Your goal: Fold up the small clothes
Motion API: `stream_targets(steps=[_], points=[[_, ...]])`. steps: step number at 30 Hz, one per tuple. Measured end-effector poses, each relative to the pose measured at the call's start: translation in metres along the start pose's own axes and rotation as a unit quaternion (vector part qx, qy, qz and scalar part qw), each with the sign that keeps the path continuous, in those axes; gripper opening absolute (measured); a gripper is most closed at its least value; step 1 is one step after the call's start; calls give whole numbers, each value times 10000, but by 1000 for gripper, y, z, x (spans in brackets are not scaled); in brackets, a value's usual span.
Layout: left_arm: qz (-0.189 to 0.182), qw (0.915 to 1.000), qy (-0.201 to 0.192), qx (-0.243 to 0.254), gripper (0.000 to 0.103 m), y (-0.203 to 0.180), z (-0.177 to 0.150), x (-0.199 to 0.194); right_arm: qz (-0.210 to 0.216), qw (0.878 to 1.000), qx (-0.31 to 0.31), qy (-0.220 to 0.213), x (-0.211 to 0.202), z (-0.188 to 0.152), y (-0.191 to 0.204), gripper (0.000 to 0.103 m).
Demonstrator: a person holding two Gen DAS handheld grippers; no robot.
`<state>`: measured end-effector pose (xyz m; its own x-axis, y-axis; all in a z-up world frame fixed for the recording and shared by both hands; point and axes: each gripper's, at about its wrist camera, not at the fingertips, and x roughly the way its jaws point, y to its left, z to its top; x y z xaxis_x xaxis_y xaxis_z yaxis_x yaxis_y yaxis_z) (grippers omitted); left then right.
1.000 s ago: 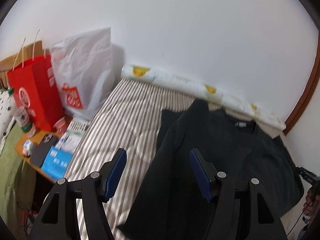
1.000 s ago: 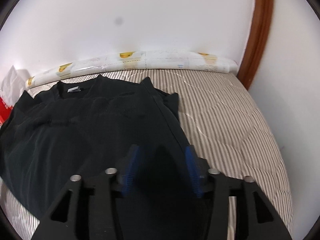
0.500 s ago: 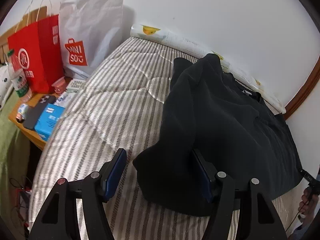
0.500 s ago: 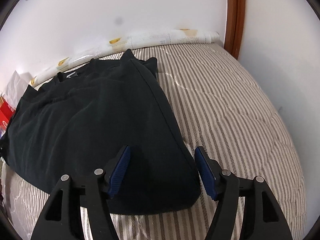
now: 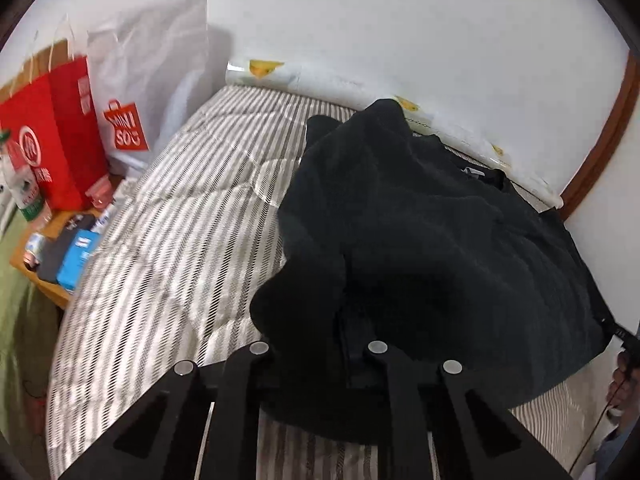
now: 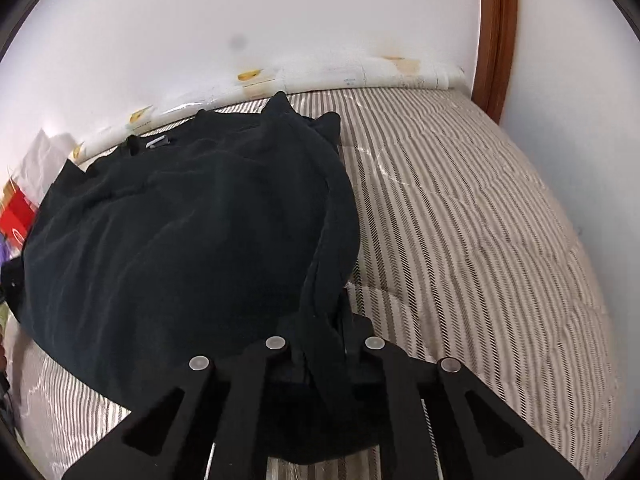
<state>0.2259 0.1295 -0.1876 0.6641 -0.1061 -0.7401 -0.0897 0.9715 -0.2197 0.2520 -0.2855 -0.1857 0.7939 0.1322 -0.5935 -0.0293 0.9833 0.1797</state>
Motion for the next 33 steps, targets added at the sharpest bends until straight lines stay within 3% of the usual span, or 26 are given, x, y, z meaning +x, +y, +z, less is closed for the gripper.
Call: stream_targets(steps=[18, 24, 28, 30, 33], points=[[-312, 9993, 145, -169, 17, 18, -61, -65, -284, 9993, -229, -51, -58, -51, 5, 7], [-244, 9984, 206, -471, 28, 29, -68, -75, -771, 9960, -441, -49, -63, -54, 16, 18], [-150, 9982, 130, -569, 45, 38, -74, -86, -1054, 9935, -338, -274, -81, -54, 20, 32], [-157, 9978, 116, -639, 51, 43, -79, -92, -1044, 9933, -280, -413, -92, -53, 22, 36], [-231, 9969, 37, -757, 52, 48, -88, -101, -966, 9932, -273, -588, -106, -50, 33, 41]])
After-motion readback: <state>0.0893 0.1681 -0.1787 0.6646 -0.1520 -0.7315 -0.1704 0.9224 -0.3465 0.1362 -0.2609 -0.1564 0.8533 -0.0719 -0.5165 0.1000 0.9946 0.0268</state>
